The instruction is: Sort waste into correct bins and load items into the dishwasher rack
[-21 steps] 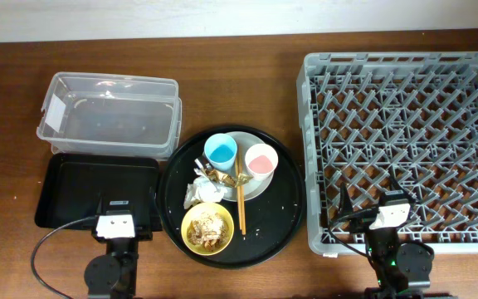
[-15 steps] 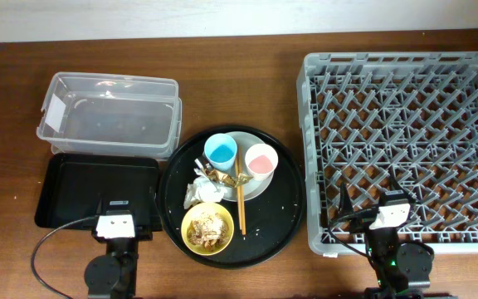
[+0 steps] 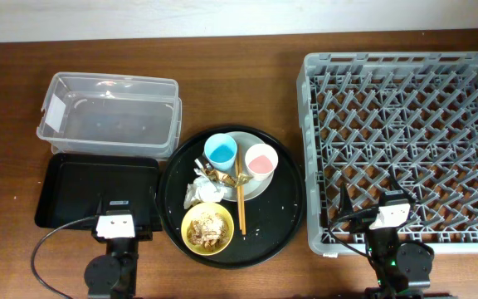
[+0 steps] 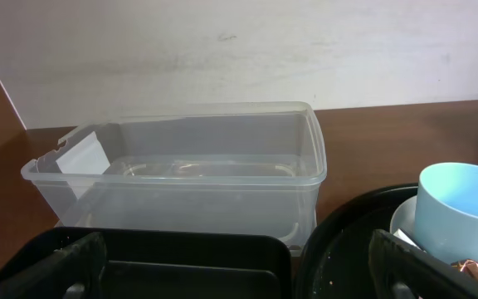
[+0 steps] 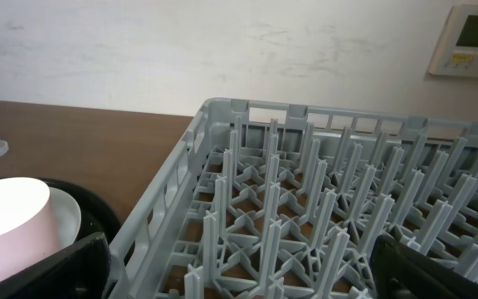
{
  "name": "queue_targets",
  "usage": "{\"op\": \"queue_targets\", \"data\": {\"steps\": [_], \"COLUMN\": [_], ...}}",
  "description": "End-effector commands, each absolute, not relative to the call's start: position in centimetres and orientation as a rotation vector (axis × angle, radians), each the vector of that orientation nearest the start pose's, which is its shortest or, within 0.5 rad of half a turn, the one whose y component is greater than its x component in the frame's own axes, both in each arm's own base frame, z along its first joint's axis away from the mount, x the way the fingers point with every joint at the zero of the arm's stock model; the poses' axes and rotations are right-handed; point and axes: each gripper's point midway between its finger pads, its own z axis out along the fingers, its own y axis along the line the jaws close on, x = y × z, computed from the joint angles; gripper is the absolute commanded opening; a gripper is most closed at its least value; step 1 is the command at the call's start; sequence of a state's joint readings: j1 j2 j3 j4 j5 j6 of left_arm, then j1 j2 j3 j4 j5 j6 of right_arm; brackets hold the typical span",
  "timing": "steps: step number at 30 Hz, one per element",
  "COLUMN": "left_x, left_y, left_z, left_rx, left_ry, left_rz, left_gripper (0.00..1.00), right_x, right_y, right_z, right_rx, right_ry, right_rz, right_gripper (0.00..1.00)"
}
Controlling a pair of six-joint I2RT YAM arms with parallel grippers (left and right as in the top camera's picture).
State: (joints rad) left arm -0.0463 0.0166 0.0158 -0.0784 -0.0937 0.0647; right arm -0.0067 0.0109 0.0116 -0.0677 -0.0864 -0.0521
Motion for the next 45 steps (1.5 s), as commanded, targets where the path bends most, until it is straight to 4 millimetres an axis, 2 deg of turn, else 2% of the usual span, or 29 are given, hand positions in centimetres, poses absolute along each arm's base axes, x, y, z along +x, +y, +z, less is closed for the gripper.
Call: {"op": "queue_targets", "data": {"steps": [1, 12, 14, 16, 18, 19, 23, 25, 26, 28, 29, 30, 32, 34, 35, 36, 37, 38, 39, 41, 42, 44, 45], "left_x": [24.6, 24.6, 24.5, 24.4, 23.8, 23.3, 21.1, 21.2, 21.4, 21.6, 22.1, 23.3, 25.1, 25.9, 26.2, 26.1, 26.0, 26.1, 25.8, 25.1, 25.1, 24.8, 24.9], "left_y": [0.4, 0.4, -2.0, -2.7, -5.0, -5.3, -5.2, -5.7, -6.0, -7.1, -8.4, -9.1, -9.5, -9.7, -9.7, -9.7, -9.3, -8.2, -8.0, -10.7, -11.3, -10.7, -10.4], "left_z": [15.8, 15.8, 15.7, 15.9, 16.7, 17.3, 24.9, 27.8, 28.0, 27.1, 26.9, 26.3, 23.3, 21.6, 20.7, 20.4, 19.9, 19.0, 18.1, 15.9, 15.3, 12.8, 12.4], "left_rx": [0.04, 0.04, 0.145, 0.166, 0.256, 0.259, 0.257, 0.267, 0.274, 0.28, 0.299, 0.299, 0.273, 0.255, 0.245, 0.24, 0.192, 0.088, 0.049, 0.074, 0.077, -0.051, -0.084], "left_ry": [1.645, 1.644, 1.64, 1.632, 1.614, 1.645, 1.695, 1.877, 1.974, 2.25, 2.364, 2.427, 2.562, 2.633, 2.668, 2.685, 2.717, 2.766, 2.802, 2.83, 2.829, 2.859, 2.848], "left_rz": [0.102, 0.1, -0.014, -0.059, -0.188, -0.216, -0.221, -0.271, -0.307, -0.421, -0.549, -0.613, -0.679, -0.715, -0.724, -0.728, -0.685, -0.582, -0.522, -0.548, -0.549, -0.333, -0.254], "left_gripper": [0.99, 0.99, 0.99, 0.99, 0.99, 0.99, 0.99, 0.99, 0.99, 0.99, 0.99, 0.99, 0.99, 0.99, 0.73, 0.67, 0.62, 0.62, 0.62, 0.6, 0.6, 0.65, 0.66], "right_x": [24.6, 24.6, 24.6, 24.6, 24.6, 24.6, 24.6, 24.6, 24.6, 24.6, 24.6, 24.6, 24.6, 24.6, 24.6, 24.6, 24.6, 24.6, 24.6, 24.6, 24.6, 24.6, 24.6], "right_y": [1.4, 1.4, 1.4, 1.4, 1.4, 1.4, 1.4, 1.4, 1.4, 1.4, 1.4, 1.4, 1.4, 1.4, 1.4, 1.4, 1.4, 1.4, 1.4, 1.4, 1.4, 1.4, 1.4], "right_z": [15.7, 15.7, 15.7, 15.7, 15.7, 15.7, 15.7, 15.7, 15.7, 15.7, 15.7, 15.7, 15.7, 15.7, 15.7, 15.7, 15.7, 15.7, 15.7, 15.7, 15.7, 15.7, 15.7], "right_rx": [-0.101, -0.101, -0.101, -0.101, -0.101, -0.101, -0.101, -0.101, -0.101, -0.101, -0.101, -0.101, -0.101, -0.101, -0.101, -0.101, -0.101, -0.101, -0.101, -0.101, -0.101, -0.101, -0.101], "right_ry": [1.639, 1.639, 1.639, 1.639, 1.639, 1.639, 1.639, 1.639, 1.639, 1.639, 1.639, 1.639, 1.639, 1.639, 1.639, 1.639, 1.639, 1.639, 1.639, 1.639, 1.639, 1.639, 1.639], "right_rz": [0.029, 0.029, 0.029, 0.029, 0.029, 0.029, 0.029, 0.029, 0.029, 0.029, 0.029, 0.029, 0.029, 0.029, 0.029, 0.029, 0.029, 0.029, 0.029, 0.029, 0.029, 0.029, 0.029], "right_gripper": [0.98, 0.98, 0.98, 0.98, 0.98, 0.98, 0.98, 0.98, 0.98, 0.98, 0.98, 0.98, 0.98, 0.98, 0.98, 0.98, 0.98, 0.98, 0.98, 0.98, 0.98, 0.98, 0.98]}}
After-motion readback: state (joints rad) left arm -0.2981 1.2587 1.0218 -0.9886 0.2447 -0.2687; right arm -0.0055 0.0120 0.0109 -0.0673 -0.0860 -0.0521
